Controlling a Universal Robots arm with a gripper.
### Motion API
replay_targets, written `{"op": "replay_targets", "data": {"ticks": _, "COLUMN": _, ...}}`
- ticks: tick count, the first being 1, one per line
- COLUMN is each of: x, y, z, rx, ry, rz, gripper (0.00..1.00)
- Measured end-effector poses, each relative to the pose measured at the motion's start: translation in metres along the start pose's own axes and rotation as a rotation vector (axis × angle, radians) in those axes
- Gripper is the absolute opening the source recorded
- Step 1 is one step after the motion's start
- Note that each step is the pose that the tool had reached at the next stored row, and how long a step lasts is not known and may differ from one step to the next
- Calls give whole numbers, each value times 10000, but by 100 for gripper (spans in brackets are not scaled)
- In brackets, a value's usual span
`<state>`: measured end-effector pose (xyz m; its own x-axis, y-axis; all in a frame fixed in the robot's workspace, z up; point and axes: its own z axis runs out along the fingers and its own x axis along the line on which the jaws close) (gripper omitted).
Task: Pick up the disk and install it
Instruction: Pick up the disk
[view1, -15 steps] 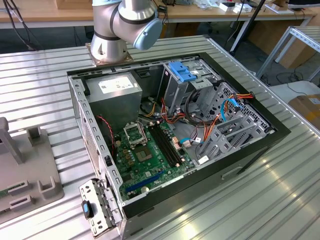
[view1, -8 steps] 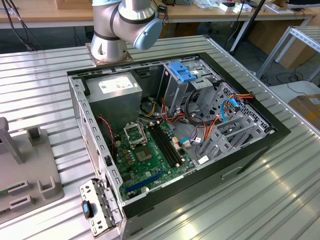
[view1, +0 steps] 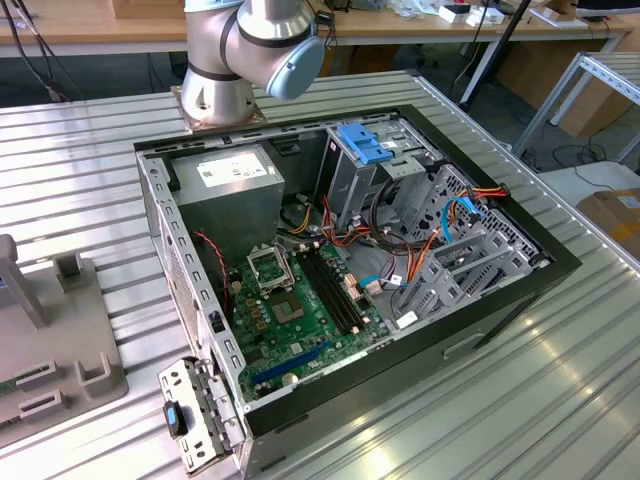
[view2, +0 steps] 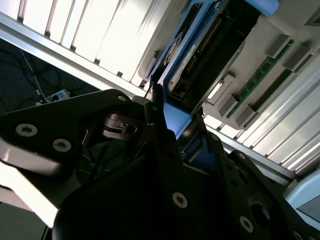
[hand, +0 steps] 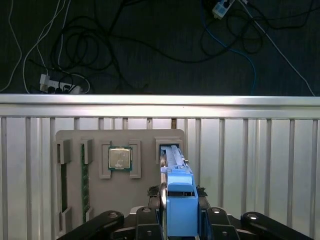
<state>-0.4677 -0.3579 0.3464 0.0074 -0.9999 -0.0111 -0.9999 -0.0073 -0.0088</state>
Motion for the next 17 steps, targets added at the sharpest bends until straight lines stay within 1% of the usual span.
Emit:
{"op": "replay_targets", "data": {"ticks": 1, "x": 0, "y": 0, "z": -1, "rx": 0, "ry": 0, "rz": 0, "gripper": 37}}
{"op": "replay_targets", "data": {"ticks": 4, "x": -1, "y": 0, "z": -46, "rx": -1, "ry": 1, "rz": 1, "gripper": 37}}
{"op": "replay_targets", "data": {"ticks": 5, "x": -1, "y": -1, "z": -68, "rx": 1, "ry": 0, "rz": 0, "gripper": 37}}
{"op": "replay_targets", "data": {"ticks": 7, "x": -2, "y": -1, "z": -132, "rx": 0, "ry": 0, "rz": 1, "gripper": 37}}
{"op": "replay_targets", "data": {"ticks": 11, "x": -3, "y": -2, "z": -216, "rx": 0, "ry": 0, "rz": 0, "gripper": 37}}
{"op": "replay_targets", "data": {"ticks": 12, "x": -3, "y": -3, "z": -293, "rx": 0, "ry": -1, "rz": 0, "gripper": 37}}
{"op": "replay_targets", "data": {"ticks": 13, "x": -4, "y": -3, "z": -346, "rx": 0, "ry": -1, "rz": 0, "gripper": 37}}
{"op": "replay_targets", "data": {"ticks": 15, "x": -4, "y": -4, "z": -395, "rx": 0, "ry": 0, "rz": 0, "gripper": 37}}
{"op": "replay_targets", "data": {"ticks": 16, "x": -5, "y": -4, "z": -429, "rx": 1, "ry": 0, "rz": 1, "gripper": 37}}
{"op": "replay_targets", "data": {"ticks": 17, "x": -5, "y": -4, "z": -484, "rx": -1, "ry": 0, "rz": 0, "gripper": 37}}
